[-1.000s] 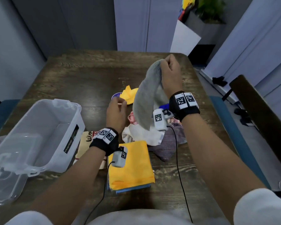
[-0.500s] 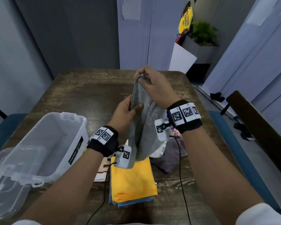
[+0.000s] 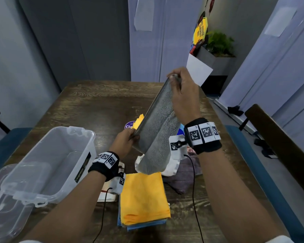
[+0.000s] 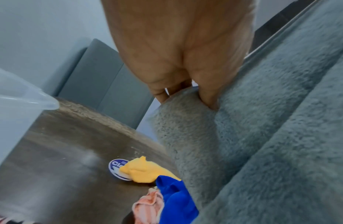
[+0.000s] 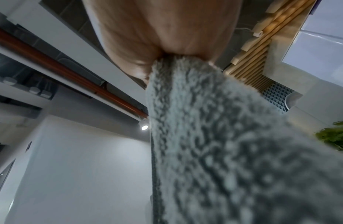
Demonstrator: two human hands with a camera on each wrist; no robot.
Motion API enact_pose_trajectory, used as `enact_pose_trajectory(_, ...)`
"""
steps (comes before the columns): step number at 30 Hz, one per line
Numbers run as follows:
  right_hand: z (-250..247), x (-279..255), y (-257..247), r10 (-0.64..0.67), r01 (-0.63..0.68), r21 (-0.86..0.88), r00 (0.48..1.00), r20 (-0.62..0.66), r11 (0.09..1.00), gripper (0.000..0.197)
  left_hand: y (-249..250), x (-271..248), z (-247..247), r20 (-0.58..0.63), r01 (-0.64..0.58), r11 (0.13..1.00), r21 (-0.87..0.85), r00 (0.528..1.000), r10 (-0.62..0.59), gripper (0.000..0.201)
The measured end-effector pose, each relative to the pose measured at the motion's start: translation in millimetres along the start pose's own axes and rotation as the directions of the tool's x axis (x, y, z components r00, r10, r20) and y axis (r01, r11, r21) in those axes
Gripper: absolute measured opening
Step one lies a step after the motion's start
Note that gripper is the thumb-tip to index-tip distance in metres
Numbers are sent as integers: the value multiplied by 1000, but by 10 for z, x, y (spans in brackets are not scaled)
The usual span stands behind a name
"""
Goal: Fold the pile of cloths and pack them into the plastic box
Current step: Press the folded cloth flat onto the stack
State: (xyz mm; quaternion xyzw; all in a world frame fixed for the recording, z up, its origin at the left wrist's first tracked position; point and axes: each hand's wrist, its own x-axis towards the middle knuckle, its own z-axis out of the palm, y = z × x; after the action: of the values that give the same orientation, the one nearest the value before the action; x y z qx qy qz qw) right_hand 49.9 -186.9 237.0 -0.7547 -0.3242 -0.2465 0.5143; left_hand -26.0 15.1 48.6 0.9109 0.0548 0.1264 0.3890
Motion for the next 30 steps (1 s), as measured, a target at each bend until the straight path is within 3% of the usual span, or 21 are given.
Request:
enact_pose_trajectory(2, -34, -17, 44, 8, -8, 0, 999, -54, 1000, 11, -145, -52, 2, 7, 0, 999, 53, 1000, 0, 19)
enact_pose_trajectory(4, -62, -50, 127, 35, -36, -3, 995, -89, 999, 11, -217, -81, -51, -93, 88, 995, 50, 992, -83, 21)
enact_pose_trajectory(7, -90, -131, 278, 107, -109, -3, 983, -147, 994, 12, -169, -73, -258, -271, 180, 981, -70, 943, -192, 21)
enact_pose_trajectory(11, -137, -241, 464, 221, -227, 1, 944, -247, 974, 11, -25, -19, -643, -440, 120, 961, -249, 870, -222, 21)
enact_pose_trajectory(14, -193, -301, 614, 296, -314, -19, 912, -285, 949, 13, 53, 18, -844, -501, 31, 954, -297, 846, -183, 12)
enact_pose_trajectory(19, -260, -367, 806, 361, -396, -25, 858, -365, 918, 16, 184, 73, -946, -493, -76, 782, -619, 812, -311, 5)
enact_pose_trajectory(23, -262, -407, 848, 370, -409, -25, 848, -380, 912, 18, 242, 131, -955, -375, -144, 487, -861, 827, -418, 5)
enact_pose_trajectory(30, -223, -467, 850, 469, -443, 161, 791, -393, 882, 12, 533, 14, -957, -284, -142, 361, -922, 880, -380, 23)
